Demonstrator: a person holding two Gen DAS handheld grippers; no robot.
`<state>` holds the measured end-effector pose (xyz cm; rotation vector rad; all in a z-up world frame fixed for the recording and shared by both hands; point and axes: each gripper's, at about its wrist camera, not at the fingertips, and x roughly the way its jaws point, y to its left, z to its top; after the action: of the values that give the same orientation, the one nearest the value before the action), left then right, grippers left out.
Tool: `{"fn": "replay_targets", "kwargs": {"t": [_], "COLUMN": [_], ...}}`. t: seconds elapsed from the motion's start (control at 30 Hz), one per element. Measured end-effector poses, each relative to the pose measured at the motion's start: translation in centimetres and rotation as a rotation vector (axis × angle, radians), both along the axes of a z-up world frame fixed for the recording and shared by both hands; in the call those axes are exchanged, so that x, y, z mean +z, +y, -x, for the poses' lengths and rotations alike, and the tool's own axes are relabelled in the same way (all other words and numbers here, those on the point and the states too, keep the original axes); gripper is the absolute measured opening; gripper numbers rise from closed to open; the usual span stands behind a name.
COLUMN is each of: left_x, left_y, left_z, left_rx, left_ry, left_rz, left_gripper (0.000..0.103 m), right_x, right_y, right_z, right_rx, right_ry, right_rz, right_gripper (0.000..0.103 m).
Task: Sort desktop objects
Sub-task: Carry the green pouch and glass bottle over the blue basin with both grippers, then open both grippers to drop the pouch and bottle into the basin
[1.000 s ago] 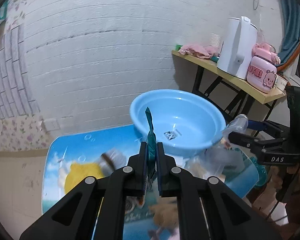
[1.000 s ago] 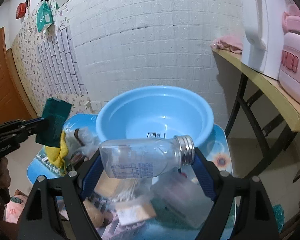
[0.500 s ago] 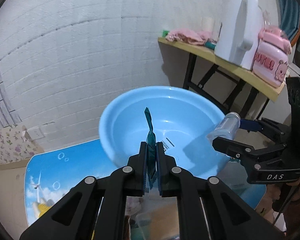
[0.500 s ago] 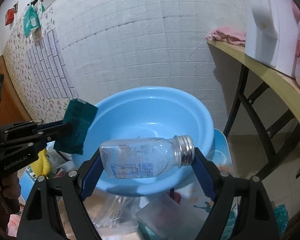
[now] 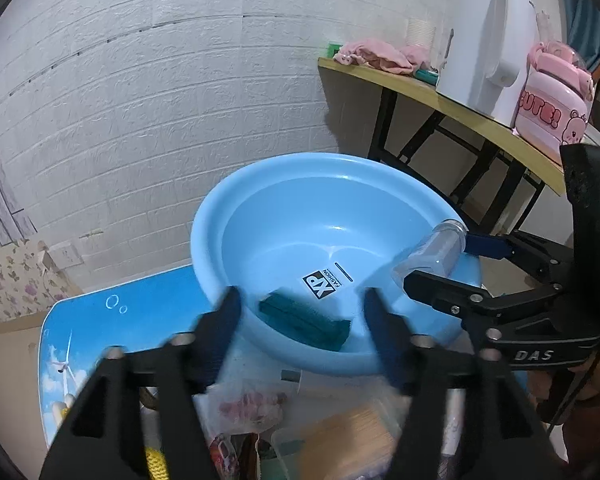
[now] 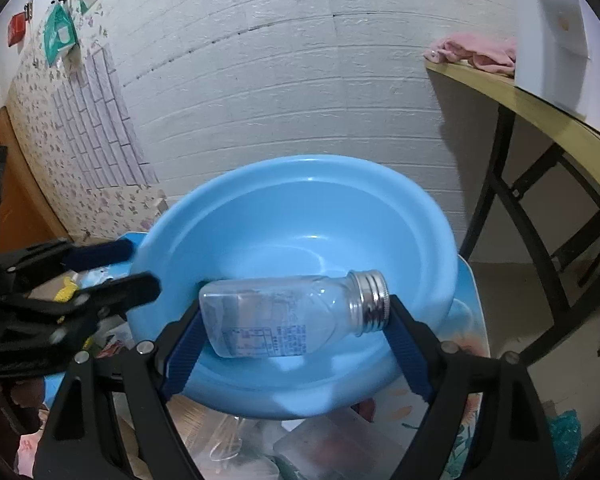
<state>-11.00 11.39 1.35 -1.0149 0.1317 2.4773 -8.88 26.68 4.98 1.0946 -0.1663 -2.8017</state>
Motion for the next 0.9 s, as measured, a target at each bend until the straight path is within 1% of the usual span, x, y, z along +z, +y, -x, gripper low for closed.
{"fn": "replay_targets", "kwargs": {"t": [0.03, 0.07, 0.1, 0.13, 0.17, 0.2, 0.23, 0.27, 0.3, 0.37, 0.43, 0.57, 0.6, 0.63, 0.67, 0.73, 0.8, 0.87, 0.9], "left_x": [0.1, 0.1, 0.2, 0.2, 0.3, 0.3, 0.4, 0.5, 0.6, 0.6, 0.5, 0.1, 0.0, -0.1, -0.2, -0.5, -0.7, -0.9, -1.2], "left_y": [-0.1, -0.1, -0.2, -0.2, -0.4, -0.6, -0.8, -1.2, -1.5, -2.1, -2.9, -3.8, -4.1, -4.5, -5.0, -5.6, -5.9, -6.1, -6.1], "left_z": [-0.1, -0.1, -0.3, -0.4, -0.5, -0.7, -1.0, -1.2, -1.4, -1.6, -1.8, -2.4, -2.5, -2.8, -3.0, -3.5, -4.1, -5.1, -5.7], "left_rx": [0.003, 0.007, 0.014, 0.018, 0.027, 0.036, 0.043, 0.053, 0.069, 0.101, 0.143, 0.193, 0.189, 0.183, 0.183, 0.209, 0.230, 0.234, 0.217], "left_ry": [0.004, 0.007, 0.010, 0.013, 0.018, 0.025, 0.035, 0.042, 0.046, 0.047, 0.045, 0.035, 0.032, 0.022, 0.003, -0.006, 0.015, 0.061, 0.076], "left_rz": [0.002, 0.007, 0.014, 0.018, 0.022, 0.024, 0.020, 0.017, 0.016, 0.018, 0.023, 0.066, 0.066, 0.054, 0.037, 0.040, 0.094, 0.149, 0.187], "left_gripper": [0.070, 0.073, 0.079, 0.083, 0.089, 0.094, 0.096, 0.101, 0.103, 0.103, 0.103, 0.103, 0.103, 0.103, 0.103, 0.103, 0.103, 0.103, 0.103], "right_x": [0.0, 0.1, 0.2, 0.3, 0.4, 0.6, 0.8, 0.9, 1.1, 1.3, 1.4, 1.6, 1.6, 1.7, 1.8, 1.8, 2.0, 2.1, 2.1], "right_y": [-0.1, -0.2, -0.3, -0.3, -0.3, -0.3, -0.2, -0.2, -0.2, 0.0, -0.1, -0.4, -0.6, -0.7, -0.9, -1.6, -2.1, -2.3, -2.3], "right_z": [-0.1, -0.2, -0.4, -0.5, -0.7, -0.9, -1.2, -1.5, -1.7, -1.9, -2.2, -3.0, -3.3, -3.6, -4.0, -4.8, -5.5, -6.1, -6.4], "right_rx": [-0.005, -0.010, -0.015, -0.019, -0.021, -0.021, -0.021, -0.025, -0.029, -0.037, -0.044, -0.050, -0.049, -0.047, -0.042, -0.028, -0.024, -0.008, -0.011], "right_ry": [0.002, 0.007, 0.012, 0.016, 0.022, 0.032, 0.044, 0.052, 0.057, 0.061, 0.060, 0.066, 0.072, 0.083, 0.099, 0.130, 0.131, 0.114, 0.111], "right_rz": [-0.009, -0.014, -0.017, -0.017, -0.015, -0.013, -0.010, -0.010, -0.010, -0.013, -0.018, -0.034, -0.040, -0.047, -0.060, -0.099, -0.127, -0.104, -0.102], "right_gripper": [0.086, 0.087, 0.090, 0.091, 0.091, 0.091, 0.091, 0.091, 0.092, 0.093, 0.099, 0.100, 0.101, 0.103, 0.103, 0.103, 0.103, 0.103, 0.103]}}
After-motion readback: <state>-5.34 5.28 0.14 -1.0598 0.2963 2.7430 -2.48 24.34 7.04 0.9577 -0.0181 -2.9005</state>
